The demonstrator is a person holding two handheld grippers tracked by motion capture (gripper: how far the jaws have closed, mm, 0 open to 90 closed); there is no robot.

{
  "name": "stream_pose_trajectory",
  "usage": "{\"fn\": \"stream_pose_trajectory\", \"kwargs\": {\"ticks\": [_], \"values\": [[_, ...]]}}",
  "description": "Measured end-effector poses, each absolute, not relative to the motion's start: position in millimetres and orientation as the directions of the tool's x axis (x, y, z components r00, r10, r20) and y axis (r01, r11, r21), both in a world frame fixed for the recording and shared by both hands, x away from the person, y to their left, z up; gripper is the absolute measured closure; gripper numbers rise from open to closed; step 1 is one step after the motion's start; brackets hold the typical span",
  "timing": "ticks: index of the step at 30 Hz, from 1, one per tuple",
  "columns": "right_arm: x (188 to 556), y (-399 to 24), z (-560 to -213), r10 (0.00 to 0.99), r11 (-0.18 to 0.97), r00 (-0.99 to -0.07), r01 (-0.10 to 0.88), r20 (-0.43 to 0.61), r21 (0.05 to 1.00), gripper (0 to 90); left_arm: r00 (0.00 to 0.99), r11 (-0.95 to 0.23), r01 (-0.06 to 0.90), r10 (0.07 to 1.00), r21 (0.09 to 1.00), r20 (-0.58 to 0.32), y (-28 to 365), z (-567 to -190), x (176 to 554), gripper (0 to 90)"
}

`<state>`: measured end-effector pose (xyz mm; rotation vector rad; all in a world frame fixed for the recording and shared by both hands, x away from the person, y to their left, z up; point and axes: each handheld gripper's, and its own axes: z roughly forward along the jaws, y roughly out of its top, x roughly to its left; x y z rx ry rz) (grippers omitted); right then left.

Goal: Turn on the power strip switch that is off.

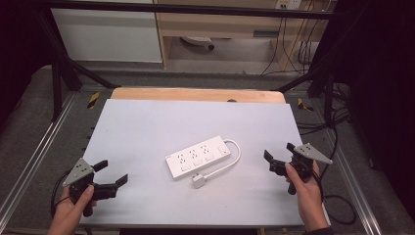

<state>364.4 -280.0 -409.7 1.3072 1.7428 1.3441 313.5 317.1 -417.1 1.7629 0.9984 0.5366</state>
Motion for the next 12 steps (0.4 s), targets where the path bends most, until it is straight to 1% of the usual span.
{"fn": "stream_pose_trajectory", "kwargs": {"ticks": [3,7,9,12], "values": [[361.1,-282.8,-425.0,0.93,0.019,-0.346,0.382,0.124,0.924,5.1,0.559,-0.16,0.382,0.824,0.91,-0.09,316.8,-417.2,313.7,5.1],[359.4,-280.4,-438.2,0.932,0.065,-0.347,0.442,0.104,0.894,5.1,0.564,-0.164,0.379,0.821,0.911,-0.087,316.5,-416.7,313.1,5.1],[359.6,-275.0,-448.2,0.931,0.109,-0.356,0.48,0.08,0.87,5.6,0.564,-0.165,0.379,0.821,0.911,-0.086,316.5,-416.7,313.2,5.1],[364.4,-264.9,-459.8,0.91,0.2,-0.411,0.549,0.053,0.812,4.8,0.564,-0.167,0.378,0.822,0.911,-0.083,316.3,-416.5,312.6,5.1]]}}
